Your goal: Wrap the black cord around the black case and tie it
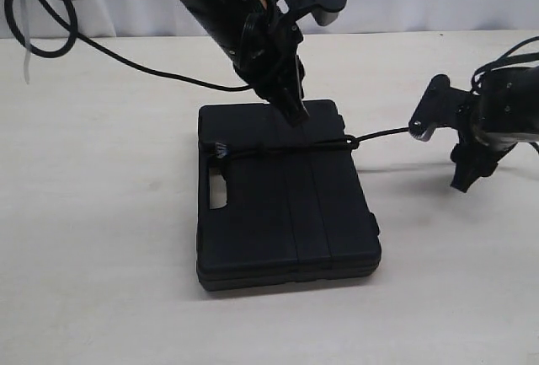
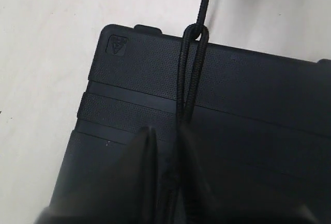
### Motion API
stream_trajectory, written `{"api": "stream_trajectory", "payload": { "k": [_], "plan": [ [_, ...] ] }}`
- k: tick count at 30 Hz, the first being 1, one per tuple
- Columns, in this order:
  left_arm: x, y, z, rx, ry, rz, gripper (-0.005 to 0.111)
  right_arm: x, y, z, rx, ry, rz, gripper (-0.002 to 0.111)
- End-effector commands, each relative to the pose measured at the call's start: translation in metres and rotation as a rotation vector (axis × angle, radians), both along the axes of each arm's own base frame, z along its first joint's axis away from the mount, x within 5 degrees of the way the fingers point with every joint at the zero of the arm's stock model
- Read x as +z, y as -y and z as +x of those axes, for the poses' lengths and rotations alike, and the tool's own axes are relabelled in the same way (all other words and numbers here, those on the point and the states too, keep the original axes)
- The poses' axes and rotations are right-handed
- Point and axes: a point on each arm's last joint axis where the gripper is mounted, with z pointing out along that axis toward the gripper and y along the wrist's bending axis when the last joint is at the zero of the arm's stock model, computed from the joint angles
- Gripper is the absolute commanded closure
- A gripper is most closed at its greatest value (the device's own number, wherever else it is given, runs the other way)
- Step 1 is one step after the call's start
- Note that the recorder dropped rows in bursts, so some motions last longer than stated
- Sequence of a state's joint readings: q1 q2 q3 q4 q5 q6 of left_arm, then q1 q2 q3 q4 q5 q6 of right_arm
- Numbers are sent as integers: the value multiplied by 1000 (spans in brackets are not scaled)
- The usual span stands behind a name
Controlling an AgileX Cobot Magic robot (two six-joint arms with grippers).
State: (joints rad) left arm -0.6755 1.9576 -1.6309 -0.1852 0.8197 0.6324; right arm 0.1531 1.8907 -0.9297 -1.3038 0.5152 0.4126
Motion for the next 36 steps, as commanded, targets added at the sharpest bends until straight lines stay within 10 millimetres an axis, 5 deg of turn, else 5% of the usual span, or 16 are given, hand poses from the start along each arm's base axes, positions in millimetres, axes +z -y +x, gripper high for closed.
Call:
{"api": "stream_trajectory", "payload": {
  "k": [1,15,20,25,36],
  "plan": [
    [4,-1,-2,30,-18,-19,92,8,-25,-8,23,-3,0,50],
    [39,-13,-17,134,-45,-87,94,91,-42,-39,-205,243,214,59],
    [45,-26,-30,201,11,-174,107,125,-43,-56,-257,330,390,81],
    [56,-47,-53,225,108,-260,107,154,-48,-76,-167,408,570,104],
    [95,-94,-105,270,343,-494,107,210,-52,-118,-91,603,933,104]
  ]
}}
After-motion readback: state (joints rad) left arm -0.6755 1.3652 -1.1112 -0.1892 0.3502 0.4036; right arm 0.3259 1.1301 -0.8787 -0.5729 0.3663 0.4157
